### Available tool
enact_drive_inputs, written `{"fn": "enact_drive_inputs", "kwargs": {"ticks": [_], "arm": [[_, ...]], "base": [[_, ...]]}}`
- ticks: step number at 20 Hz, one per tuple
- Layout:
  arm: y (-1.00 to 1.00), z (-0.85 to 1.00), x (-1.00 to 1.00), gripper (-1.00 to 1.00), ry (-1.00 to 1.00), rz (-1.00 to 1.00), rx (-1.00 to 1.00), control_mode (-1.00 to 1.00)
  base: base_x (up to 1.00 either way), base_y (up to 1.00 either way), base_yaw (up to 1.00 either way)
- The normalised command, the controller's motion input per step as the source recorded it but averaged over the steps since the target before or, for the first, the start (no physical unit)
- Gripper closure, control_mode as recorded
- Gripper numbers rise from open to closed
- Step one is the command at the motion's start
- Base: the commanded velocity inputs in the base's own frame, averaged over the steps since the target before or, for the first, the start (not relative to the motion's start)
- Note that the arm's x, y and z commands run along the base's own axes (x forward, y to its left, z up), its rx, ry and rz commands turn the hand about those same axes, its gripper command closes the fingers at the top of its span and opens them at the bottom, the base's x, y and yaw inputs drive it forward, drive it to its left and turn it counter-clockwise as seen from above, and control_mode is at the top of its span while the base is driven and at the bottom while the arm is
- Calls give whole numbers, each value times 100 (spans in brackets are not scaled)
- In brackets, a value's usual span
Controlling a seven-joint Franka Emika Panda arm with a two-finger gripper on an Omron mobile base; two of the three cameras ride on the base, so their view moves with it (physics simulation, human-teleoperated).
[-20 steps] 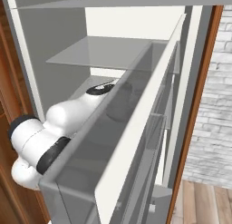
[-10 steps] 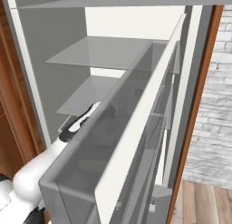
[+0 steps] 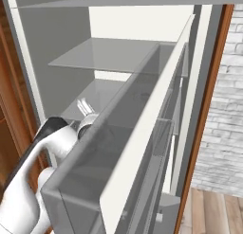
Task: Place two dumplings into each of the tupperware containers and then place the containers in the fridge.
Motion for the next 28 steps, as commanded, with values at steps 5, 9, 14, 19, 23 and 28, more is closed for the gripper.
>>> {"fn": "enact_drive_inputs", "kwargs": {"ticks": [5,9,14,19,23,28], "arm": [[62,-20,-99,-100,43,26,-82,-100],[76,-82,-30,-100,62,0,-74,-100],[11,-80,-1,-100,43,0,-40,-100],[-10,-24,-1,-100,3,0,-1,-100],[-1,-3,-2,-100,0,0,0,100],[0,0,0,-100,0,0,0,100]], "base": [[0,0,0],[0,0,0],[0,0,0],[0,0,0],[-24,-4,0],[-77,-11,0]]}}
